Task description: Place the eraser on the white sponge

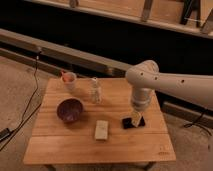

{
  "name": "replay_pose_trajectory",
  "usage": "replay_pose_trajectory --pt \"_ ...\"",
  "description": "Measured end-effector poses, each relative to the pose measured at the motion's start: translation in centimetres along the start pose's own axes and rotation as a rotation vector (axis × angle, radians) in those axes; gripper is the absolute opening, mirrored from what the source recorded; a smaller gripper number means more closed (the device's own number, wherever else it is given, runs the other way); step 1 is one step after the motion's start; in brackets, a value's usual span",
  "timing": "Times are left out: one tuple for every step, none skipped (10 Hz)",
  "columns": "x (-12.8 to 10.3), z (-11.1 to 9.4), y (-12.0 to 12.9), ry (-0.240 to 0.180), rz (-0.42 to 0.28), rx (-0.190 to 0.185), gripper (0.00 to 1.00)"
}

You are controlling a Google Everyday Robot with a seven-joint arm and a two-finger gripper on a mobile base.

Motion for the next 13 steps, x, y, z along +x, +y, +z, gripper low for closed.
replay_pose_trajectory --pt "-0.1 0.0 0.0 0.000 -0.002 0.000 0.65" --pt "-0.1 0.0 0.0 0.000 -0.002 0.001 0.65" --pt "-0.1 0.0 0.0 -0.001 -0.003 0.002 0.65" --pt "-0.3 0.0 -0.2 -0.007 -0.007 0.008 0.65" --pt "-1.2 -0.2 -0.7 -0.023 -0.038 0.034 0.65" --pt "-1.8 -0.5 -0.8 -0.031 -0.065 0.051 0.65" --pt "-2.8 -0.8 -0.9 -0.045 -0.107 0.075 0.65" --pt "-3.2 -0.9 -0.9 -0.051 -0.132 0.091 0.65" --pt "-3.2 -0.9 -0.9 -0.051 -0.146 0.102 0.65" --pt "-3.3 -0.9 -0.9 -0.052 -0.156 0.110 0.65" --pt "-3.4 -0.8 -0.8 -0.053 -0.167 0.116 0.65" --pt "-3.4 -0.5 -0.9 -0.051 -0.176 0.122 0.65" --pt "-3.3 -0.3 -1.0 -0.048 -0.183 0.124 0.65"
